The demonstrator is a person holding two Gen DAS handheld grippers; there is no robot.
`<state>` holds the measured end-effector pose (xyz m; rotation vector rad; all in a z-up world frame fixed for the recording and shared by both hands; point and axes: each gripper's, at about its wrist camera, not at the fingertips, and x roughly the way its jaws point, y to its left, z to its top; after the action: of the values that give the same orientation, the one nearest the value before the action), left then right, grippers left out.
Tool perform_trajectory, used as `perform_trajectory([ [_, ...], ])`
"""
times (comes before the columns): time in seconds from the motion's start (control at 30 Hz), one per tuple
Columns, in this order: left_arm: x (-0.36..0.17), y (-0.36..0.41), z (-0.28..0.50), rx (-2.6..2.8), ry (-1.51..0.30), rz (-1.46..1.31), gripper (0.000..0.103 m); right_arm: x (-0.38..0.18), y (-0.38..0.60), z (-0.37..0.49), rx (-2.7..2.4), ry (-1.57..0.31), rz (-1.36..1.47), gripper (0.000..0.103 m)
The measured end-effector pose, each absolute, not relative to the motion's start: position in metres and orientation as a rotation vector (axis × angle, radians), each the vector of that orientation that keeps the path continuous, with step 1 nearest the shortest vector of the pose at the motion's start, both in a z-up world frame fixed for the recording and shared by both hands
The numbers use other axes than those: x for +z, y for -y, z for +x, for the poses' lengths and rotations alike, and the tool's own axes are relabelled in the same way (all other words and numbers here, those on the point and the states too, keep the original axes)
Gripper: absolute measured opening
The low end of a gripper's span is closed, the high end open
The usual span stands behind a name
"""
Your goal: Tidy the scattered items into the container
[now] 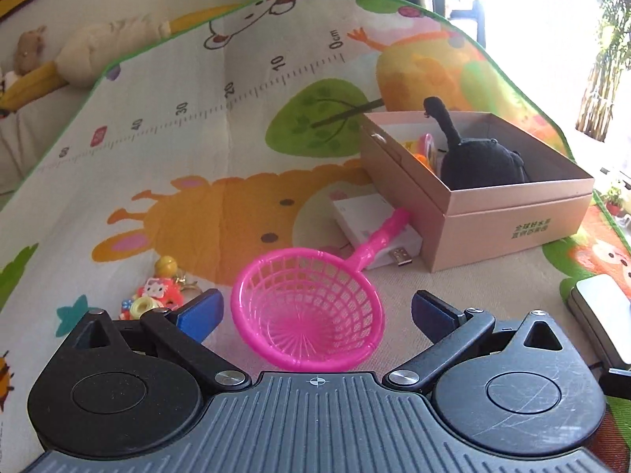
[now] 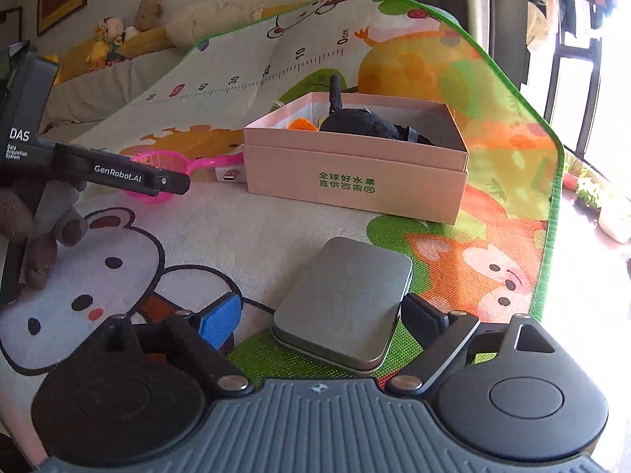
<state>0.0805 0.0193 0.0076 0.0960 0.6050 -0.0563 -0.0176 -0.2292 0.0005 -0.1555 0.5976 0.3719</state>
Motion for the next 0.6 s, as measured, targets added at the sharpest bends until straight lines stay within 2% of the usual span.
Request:
perform_trajectory([
  [0.13, 0.006, -0.016, 0.084, -0.056, -0.605, 0.102, 0.103, 0.001, 0.236, -0.018, 0.379, -0.58, -0.119, 0.097],
  [0.2, 0.006, -0.012, 0.082, -0.058, -0.602, 0.121, 0.102, 0.001, 0.24, -0.017, 0.376, -0.584, -0.093, 0.097],
  [0.27, 0.006, -0.008, 0.078, -0.062, -0.598, 0.151, 0.088, 0.0, 0.241, -0.019, 0.373, -0.581, -0.08, 0.097],
  [0.3, 0.006, -0.006, 0.077, -0.063, -0.6, 0.167, 0.086, 0.0, 0.242, -0.019, 0.372, -0.577, -0.078, 0.097],
  [0.53, 0.02, -0.013, 0.037, -0.133, -0.614, 0.197, 0.086, 0.0, 0.238, -0.028, 0.361, -0.535, -0.108, 0.103],
  [0.6, 0.026, -0.016, 0.016, -0.209, -0.626, 0.217, 0.083, 0.001, 0.236, -0.027, 0.361, -0.537, -0.119, 0.103],
])
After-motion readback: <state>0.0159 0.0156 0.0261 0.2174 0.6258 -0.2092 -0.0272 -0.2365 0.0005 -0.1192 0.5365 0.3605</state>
